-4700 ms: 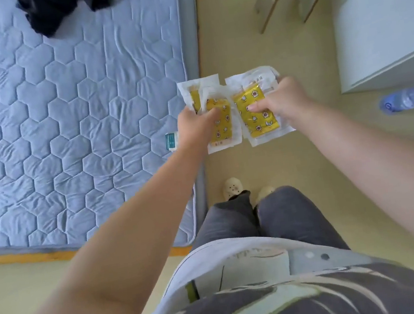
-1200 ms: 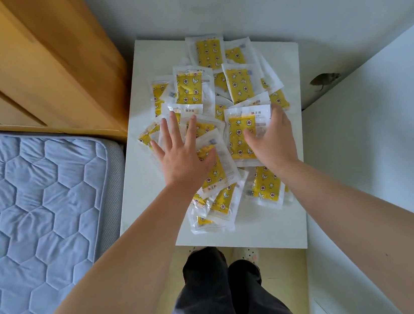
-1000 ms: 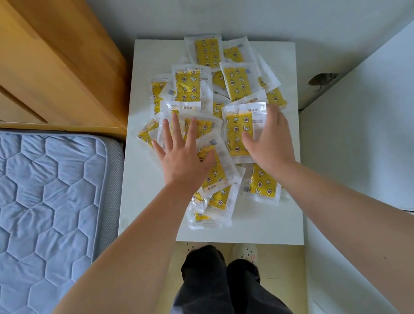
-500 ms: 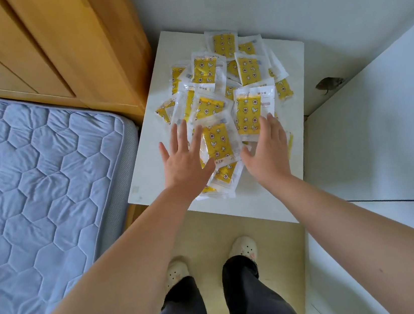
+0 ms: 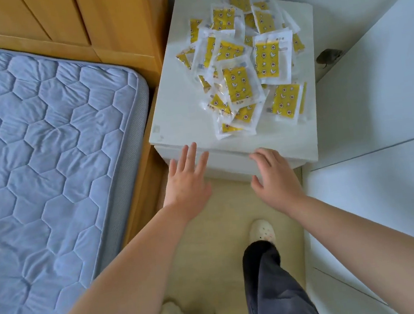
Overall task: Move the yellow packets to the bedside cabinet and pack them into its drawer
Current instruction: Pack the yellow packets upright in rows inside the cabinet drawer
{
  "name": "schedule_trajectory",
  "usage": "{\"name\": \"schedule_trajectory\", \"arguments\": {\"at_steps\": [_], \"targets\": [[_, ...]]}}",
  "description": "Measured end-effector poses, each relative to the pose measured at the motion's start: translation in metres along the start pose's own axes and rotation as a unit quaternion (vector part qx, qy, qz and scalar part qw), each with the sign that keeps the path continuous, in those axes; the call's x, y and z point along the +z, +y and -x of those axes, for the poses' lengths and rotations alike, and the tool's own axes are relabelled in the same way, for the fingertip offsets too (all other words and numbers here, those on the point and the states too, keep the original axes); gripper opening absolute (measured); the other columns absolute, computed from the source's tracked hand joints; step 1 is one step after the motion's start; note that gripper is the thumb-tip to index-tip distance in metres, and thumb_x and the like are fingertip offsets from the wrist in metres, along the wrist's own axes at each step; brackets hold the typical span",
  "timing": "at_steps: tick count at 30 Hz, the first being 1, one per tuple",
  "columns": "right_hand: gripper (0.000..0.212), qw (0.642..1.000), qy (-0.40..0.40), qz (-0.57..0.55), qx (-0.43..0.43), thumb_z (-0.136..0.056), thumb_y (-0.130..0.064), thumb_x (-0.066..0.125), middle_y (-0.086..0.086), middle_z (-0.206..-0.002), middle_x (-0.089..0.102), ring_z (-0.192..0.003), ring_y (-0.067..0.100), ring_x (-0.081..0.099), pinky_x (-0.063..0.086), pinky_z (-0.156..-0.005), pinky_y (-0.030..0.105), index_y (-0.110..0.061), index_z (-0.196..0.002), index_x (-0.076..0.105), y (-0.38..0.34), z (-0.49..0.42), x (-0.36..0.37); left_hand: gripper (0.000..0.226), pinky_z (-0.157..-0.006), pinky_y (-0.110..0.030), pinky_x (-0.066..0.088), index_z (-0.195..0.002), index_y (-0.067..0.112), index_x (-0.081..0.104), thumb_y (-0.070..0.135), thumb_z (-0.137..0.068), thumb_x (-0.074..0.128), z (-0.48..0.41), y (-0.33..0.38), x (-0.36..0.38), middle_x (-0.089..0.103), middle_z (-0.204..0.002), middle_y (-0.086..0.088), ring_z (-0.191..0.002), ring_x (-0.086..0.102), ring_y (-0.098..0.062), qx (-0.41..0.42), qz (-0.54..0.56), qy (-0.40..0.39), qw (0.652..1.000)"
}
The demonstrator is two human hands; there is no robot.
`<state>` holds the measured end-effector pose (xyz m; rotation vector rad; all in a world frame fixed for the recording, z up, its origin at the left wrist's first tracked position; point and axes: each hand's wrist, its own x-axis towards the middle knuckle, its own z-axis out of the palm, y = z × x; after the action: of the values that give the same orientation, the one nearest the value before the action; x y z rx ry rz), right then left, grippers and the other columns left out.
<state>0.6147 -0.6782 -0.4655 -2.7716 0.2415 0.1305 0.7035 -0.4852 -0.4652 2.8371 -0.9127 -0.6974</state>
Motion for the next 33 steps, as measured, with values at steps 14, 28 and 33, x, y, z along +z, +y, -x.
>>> {"name": "schedule_trajectory", "arguments": {"at_steps": [14, 28, 33], "targets": [[0.033, 0.977, -0.153, 0.137, 0.051, -0.075, -0.027, 0.058, 0.018, -0.149, 0.021, -0.14, 0.036, 0.012, 0.012, -0.117, 0.045, -0.007, -0.1, 0.065, 0.02, -0.011, 0.055, 0.075, -0.119, -0.043, 0.001, -0.153, 0.019, -0.003, 0.021, -0.094, 0.042, -0.014, 0.026, 0.06, -0.014, -0.16, -0.002, -0.147, -0.015, -0.023, 0.002, -0.001, -0.047, 0.999], [0.038, 0.986, -0.134, 0.069, 0.074, -0.089, -0.025, 0.056, 0.006, -0.122, 0.052, -0.115, 0.024, 0.045, 0.041, -0.091, 0.034, -0.01, -0.124, 0.049, 0.013, -0.021, 0.048, 0.073, -0.117, -0.052, -0.002, -0.153, 0.025, -0.006, 0.026, -0.098, 0.042, -0.016, 0.018, 0.063, -0.012, -0.161, -0.004, -0.146, -0.017, -0.029, -0.025, -0.034, -0.033, 0.999], [0.03, 0.986, -0.116, 0.111, 0.035, -0.096, -0.037, 0.049, 0.004, -0.103, 0.059, -0.1, 0.025, 0.054, 0.038, -0.07, 0.032, -0.01, -0.107, 0.057, 0.021, -0.031, 0.062, 0.053, -0.118, -0.048, 0.006, -0.151, 0.026, 0.022, 0.043, -0.101, 0.032, -0.04, 0.009, 0.063, 0.031, -0.152, -0.002, -0.145, 0.018, -0.026, 0.014, -0.043, 0.028, 0.999]]}}
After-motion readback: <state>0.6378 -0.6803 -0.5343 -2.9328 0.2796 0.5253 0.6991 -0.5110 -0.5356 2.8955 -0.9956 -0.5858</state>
